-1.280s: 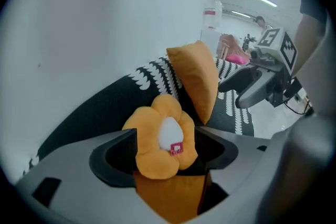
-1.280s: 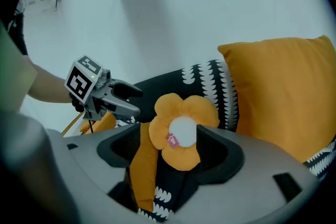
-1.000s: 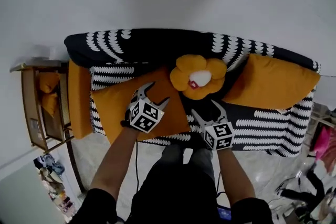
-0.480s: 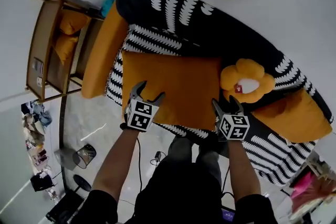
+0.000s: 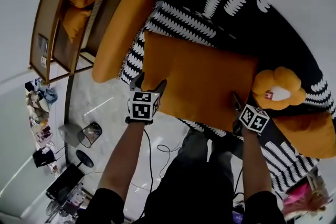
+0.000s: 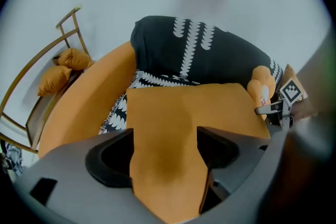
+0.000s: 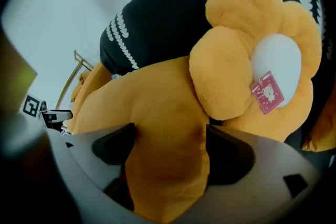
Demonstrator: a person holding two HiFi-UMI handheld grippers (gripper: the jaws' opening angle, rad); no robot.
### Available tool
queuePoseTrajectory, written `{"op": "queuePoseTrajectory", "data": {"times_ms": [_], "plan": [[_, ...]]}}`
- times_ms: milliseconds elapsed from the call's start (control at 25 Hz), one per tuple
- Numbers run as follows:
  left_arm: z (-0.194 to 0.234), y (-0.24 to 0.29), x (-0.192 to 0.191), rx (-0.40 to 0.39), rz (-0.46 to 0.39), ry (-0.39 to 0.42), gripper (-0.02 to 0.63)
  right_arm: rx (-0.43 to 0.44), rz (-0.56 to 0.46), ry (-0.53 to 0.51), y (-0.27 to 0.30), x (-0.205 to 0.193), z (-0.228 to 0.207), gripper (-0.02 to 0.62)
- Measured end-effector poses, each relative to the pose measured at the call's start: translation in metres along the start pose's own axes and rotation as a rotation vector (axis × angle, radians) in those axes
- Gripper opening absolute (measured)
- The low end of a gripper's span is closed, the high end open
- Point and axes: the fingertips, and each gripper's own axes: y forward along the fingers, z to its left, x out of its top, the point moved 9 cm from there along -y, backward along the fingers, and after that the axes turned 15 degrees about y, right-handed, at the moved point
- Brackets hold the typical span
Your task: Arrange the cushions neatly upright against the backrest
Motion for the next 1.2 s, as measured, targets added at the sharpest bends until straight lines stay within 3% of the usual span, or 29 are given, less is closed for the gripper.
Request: {"op": "queuePoseTrajectory", "data": {"times_ms": [120,280,480,720,840,1000,1200], "plan": [[0.01,0.006,-0.008,-0.006,0.022,0.001,0.396,-0.004,0.009,0.048,0.002,-0.006,-0.009,0.428],[0.025,0.026,-0.017,-0.071,0.068,0.002,0.431,0.013,0.033,0.08,0.007,-0.008,-0.014,0.46],[0.04,0.054,-0.031,-0.153,0.106,-0.09,0.525,0.058,0.06,0.103,0.016,-0.009,-0.019,0.468],[0.038,0.074,-0.039,-0.275,0.101,-0.156,0.531,0.116,0.028,0.113,0.019,-0.015,-0.013,0.466],[0.025,0.069,-0.034,-0.284,0.067,-0.153,0.395,0.137,0.026,0.092,0.017,-0.015,-0.007,0.387],[0.005,0.048,-0.027,-0.209,0.022,-0.132,0.235,0.14,0.02,0.024,0.006,-0.016,0.004,0.246],[-0.017,-0.002,-0.026,-0.14,-0.033,-0.138,0.178,0.174,-0.015,-0.014,-0.023,-0.025,0.018,0.163]]}}
